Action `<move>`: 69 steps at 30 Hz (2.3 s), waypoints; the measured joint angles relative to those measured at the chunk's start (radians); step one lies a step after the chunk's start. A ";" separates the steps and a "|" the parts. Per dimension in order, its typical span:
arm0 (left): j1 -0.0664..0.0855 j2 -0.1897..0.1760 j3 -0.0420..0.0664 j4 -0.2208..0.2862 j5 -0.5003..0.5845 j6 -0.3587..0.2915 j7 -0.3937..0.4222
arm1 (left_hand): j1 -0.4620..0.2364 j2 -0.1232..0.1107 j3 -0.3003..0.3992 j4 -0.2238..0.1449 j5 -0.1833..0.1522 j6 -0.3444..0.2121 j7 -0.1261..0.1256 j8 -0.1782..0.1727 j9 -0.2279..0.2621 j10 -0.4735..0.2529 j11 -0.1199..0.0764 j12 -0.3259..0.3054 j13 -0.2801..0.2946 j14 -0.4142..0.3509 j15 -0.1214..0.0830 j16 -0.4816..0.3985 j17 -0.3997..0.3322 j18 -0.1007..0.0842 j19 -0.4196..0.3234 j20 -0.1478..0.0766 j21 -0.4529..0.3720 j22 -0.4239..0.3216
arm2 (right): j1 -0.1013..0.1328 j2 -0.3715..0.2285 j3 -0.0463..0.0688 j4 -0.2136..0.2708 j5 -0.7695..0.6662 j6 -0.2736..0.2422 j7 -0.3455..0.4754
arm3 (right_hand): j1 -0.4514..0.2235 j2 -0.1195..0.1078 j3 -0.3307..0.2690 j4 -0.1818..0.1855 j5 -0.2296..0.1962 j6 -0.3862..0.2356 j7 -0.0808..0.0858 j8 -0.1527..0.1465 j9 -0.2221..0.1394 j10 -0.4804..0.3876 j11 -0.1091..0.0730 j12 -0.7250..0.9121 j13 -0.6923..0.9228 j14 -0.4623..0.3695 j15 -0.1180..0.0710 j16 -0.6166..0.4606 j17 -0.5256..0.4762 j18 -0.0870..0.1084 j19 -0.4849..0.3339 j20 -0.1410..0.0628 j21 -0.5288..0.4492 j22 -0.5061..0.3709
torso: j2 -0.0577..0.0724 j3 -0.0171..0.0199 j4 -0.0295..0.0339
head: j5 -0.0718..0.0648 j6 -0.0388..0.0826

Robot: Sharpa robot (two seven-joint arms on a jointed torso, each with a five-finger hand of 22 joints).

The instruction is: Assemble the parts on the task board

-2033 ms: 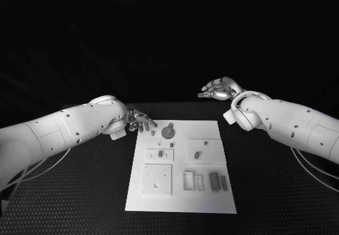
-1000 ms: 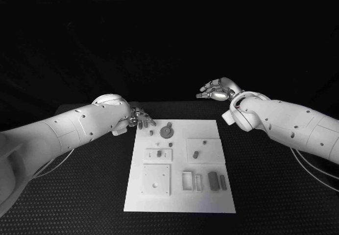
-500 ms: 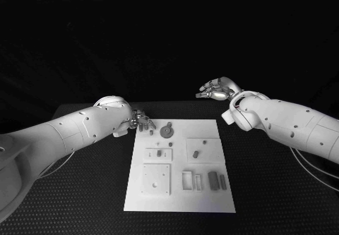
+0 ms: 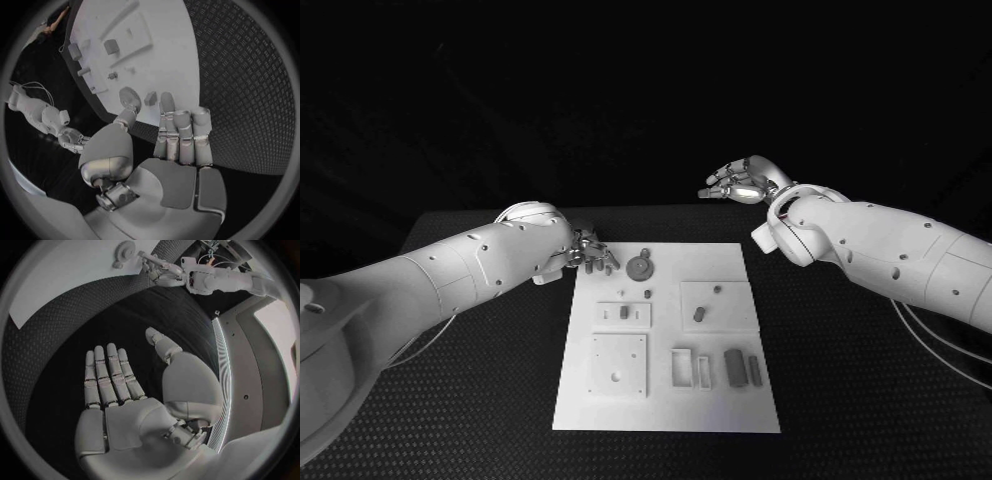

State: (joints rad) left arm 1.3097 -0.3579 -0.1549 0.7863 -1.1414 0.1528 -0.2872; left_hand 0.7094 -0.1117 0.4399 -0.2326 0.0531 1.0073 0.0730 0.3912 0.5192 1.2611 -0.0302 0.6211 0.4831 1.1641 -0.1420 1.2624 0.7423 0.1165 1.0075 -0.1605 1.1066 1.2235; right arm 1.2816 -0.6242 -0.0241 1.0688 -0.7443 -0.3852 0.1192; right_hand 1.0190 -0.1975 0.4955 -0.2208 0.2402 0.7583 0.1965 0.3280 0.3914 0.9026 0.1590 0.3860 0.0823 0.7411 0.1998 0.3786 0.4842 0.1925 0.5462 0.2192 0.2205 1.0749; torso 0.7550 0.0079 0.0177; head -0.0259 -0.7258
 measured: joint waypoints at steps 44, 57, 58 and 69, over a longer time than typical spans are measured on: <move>-0.010 0.008 0.002 -0.025 0.057 0.010 0.011 | 0.199 0.167 0.066 -0.020 -0.008 0.033 -0.008 0.035 -0.007 0.031 -0.009 -0.025 -0.020 0.009 -0.001 0.002 0.008 -0.012 -0.003 0.004 -0.003 0.013 | 0.000 0.005 0.000 -0.003 0.000 0.000 0.000 | 0.000 0.000 0.000 0.000 0.000 0.000 0.000 0.000 -0.001 0.004 0.004 0.000 -0.002 0.000 0.000 0.000 -0.003 0.000 0.000 0.000 -0.004 0.001 | -0.001 0.0000 0.0005 | -0.006 -0.005; -0.011 -0.052 0.003 0.025 0.233 -0.020 -0.015 | 0.202 0.170 0.088 -0.021 -0.008 0.070 -0.027 0.053 -0.006 0.073 -0.019 -0.020 -0.014 0.025 -0.006 0.029 0.020 -0.024 0.021 -0.006 0.005 0.016 | 0.000 -0.003 0.000 -0.001 0.000 -0.001 0.000 | 0.000 0.000 0.000 0.000 0.000 0.000 0.000 0.000 -0.002 0.004 0.004 0.000 -0.003 0.000 0.000 0.000 -0.003 0.000 0.000 0.000 -0.004 0.002 | -0.002 0.0006 0.0016 | -0.005 -0.002; -0.010 -0.062 0.003 0.042 0.246 -0.025 -0.019 | 0.202 0.170 0.089 -0.021 -0.008 0.070 -0.027 0.053 -0.006 0.074 -0.020 -0.020 -0.014 0.026 -0.005 0.031 0.020 -0.024 0.022 -0.007 0.005 0.016 | 0.000 -0.004 0.000 -0.001 0.000 -0.001 0.000 | 0.000 0.000 0.000 0.000 0.000 0.000 0.000 0.000 -0.001 0.004 0.004 0.000 -0.003 0.000 0.000 0.000 -0.003 0.000 0.000 0.000 -0.004 0.002 | -0.002 0.0006 0.0018 | -0.004 -0.002; 0.017 -0.156 0.004 0.228 0.300 -0.089 -0.051 | 0.202 0.170 0.097 -0.028 -0.008 0.076 -0.032 0.053 -0.006 0.080 -0.018 -0.016 -0.012 0.030 -0.004 0.035 0.021 -0.025 0.026 -0.007 0.008 0.016 | 0.001 -0.014 0.000 0.004 0.002 -0.002 -0.001 | 0.000 0.000 -0.003 0.003 0.000 0.000 0.000 0.000 -0.001 0.004 0.004 0.000 -0.004 0.000 0.000 0.000 -0.004 0.000 0.000 0.000 -0.004 0.002 | -0.004 0.0011 0.0053 | 0.000 -0.008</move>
State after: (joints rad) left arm 1.3262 -0.5143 -0.1511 1.0139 -0.8410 0.0643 -0.3383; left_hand 0.9109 0.0580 0.5367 -0.2603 0.0453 1.0832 0.0407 0.4446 0.5133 1.3408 -0.0484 0.6050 0.4711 1.1940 -0.1465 1.2979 0.7632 0.0911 1.0332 -0.1680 1.1150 1.2391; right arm 1.2825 -0.6385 -0.0241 1.0730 -0.7427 -0.3868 0.1185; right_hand 1.0190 -0.1975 0.4926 -0.2178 0.2402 0.7584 0.1965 0.3279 0.3899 0.9061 0.1625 0.3860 0.0787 0.7412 0.1997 0.3786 0.4805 0.1925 0.5463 0.2192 0.2166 1.0772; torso 0.7508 0.0089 0.0230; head -0.0254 -0.7336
